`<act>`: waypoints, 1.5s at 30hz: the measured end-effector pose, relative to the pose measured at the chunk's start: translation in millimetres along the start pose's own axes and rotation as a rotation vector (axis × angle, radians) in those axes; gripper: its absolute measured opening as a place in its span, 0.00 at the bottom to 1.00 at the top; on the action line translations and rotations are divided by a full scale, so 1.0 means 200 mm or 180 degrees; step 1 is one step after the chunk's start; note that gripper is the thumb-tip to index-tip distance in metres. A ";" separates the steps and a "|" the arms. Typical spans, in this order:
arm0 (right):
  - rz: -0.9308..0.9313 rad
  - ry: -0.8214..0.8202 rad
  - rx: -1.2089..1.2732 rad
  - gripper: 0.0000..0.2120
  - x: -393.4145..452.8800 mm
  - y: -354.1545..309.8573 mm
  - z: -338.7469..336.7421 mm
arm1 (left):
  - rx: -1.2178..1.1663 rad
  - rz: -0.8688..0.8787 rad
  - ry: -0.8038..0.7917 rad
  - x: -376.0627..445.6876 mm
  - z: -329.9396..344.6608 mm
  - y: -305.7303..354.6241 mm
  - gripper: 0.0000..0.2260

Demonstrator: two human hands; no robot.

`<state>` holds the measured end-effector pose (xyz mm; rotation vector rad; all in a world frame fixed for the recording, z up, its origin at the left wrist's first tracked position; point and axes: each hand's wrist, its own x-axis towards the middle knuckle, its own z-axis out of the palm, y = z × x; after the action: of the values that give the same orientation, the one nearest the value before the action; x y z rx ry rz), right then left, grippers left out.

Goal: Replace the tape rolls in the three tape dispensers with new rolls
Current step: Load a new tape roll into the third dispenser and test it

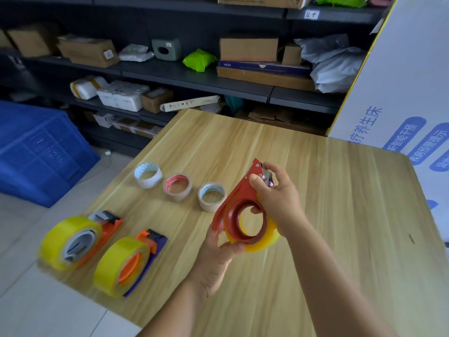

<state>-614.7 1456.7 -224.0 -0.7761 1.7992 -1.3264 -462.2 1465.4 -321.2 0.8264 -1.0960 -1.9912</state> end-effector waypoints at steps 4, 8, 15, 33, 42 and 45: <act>-0.0122 -0.0286 -0.0296 0.28 -0.07 -0.04 0.07 | -0.0228 0.0163 0.0002 -0.05 -0.06 0.03 0.30; -0.0090 -0.0404 -0.0392 0.37 -0.18 -0.07 0.14 | -0.0444 -0.0008 -0.0105 -0.14 -0.14 0.08 0.34; 0.0183 -0.0433 0.0014 0.47 -0.50 -0.05 0.34 | -0.1124 -0.0396 -0.0015 -0.40 -0.35 0.08 0.37; -0.0002 -0.0087 -0.0214 0.44 -1.10 0.28 0.68 | -0.1954 -0.1294 0.0823 -0.91 -0.45 0.01 0.19; 0.0271 -0.0178 -0.0248 0.44 -1.08 0.30 0.66 | -0.2310 -0.1725 0.1354 -0.86 -0.40 0.00 0.22; 0.0374 0.0039 -0.0502 0.49 -1.06 0.30 0.69 | -0.2349 -0.1658 0.1415 -0.84 -0.37 0.01 0.20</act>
<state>-388.2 1578.0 -259.1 -0.7348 1.9460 -1.1262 -312.2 1569.5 -319.5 1.1159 0.1474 -2.2190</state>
